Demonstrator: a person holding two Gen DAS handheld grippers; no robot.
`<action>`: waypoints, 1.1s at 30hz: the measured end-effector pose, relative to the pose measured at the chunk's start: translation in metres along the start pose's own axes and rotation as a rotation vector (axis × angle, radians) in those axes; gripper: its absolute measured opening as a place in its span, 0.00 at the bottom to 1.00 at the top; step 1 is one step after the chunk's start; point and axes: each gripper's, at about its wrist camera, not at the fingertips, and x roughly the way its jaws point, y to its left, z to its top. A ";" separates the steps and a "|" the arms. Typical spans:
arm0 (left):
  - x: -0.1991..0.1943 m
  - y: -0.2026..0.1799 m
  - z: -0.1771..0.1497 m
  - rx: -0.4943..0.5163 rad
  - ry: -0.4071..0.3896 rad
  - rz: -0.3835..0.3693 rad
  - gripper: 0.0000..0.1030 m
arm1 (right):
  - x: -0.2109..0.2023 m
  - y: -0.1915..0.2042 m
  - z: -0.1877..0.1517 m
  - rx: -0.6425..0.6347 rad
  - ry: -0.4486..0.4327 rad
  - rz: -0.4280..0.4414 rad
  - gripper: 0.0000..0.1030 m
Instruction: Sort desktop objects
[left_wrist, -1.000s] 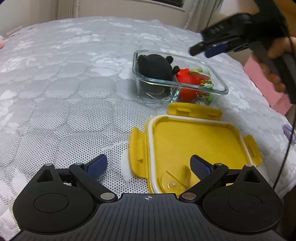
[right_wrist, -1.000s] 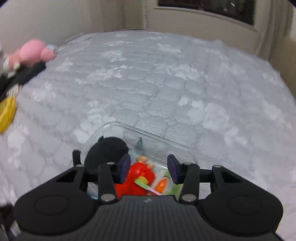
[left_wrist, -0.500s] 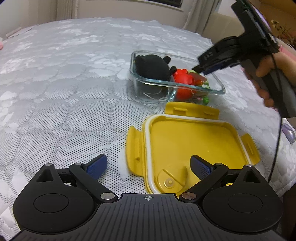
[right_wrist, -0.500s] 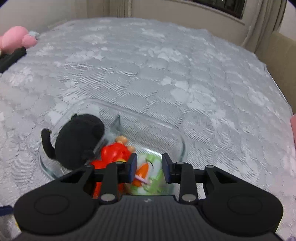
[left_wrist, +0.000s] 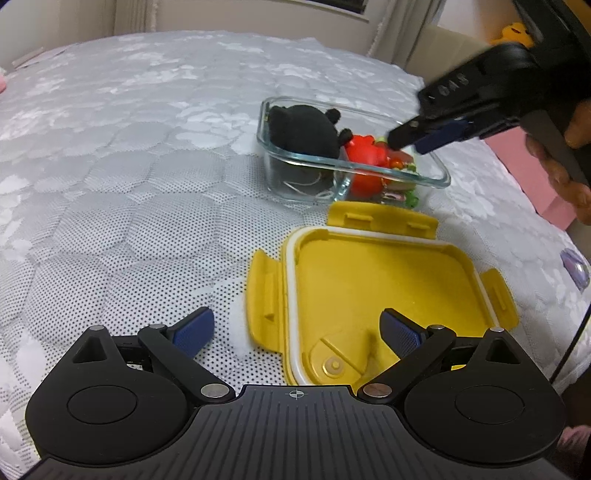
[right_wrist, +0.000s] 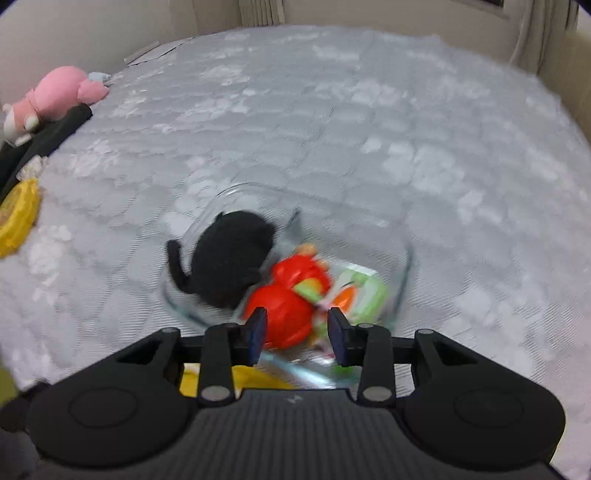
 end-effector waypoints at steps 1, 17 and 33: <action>0.000 -0.001 0.000 0.008 0.001 0.000 0.96 | 0.005 0.000 0.000 0.016 0.011 0.010 0.38; 0.000 0.003 0.000 0.004 0.003 0.012 0.96 | 0.018 -0.041 0.002 0.293 -0.150 0.078 0.20; 0.002 0.004 0.000 0.005 0.010 0.002 0.96 | 0.040 -0.006 0.012 -0.176 -0.112 -0.254 0.29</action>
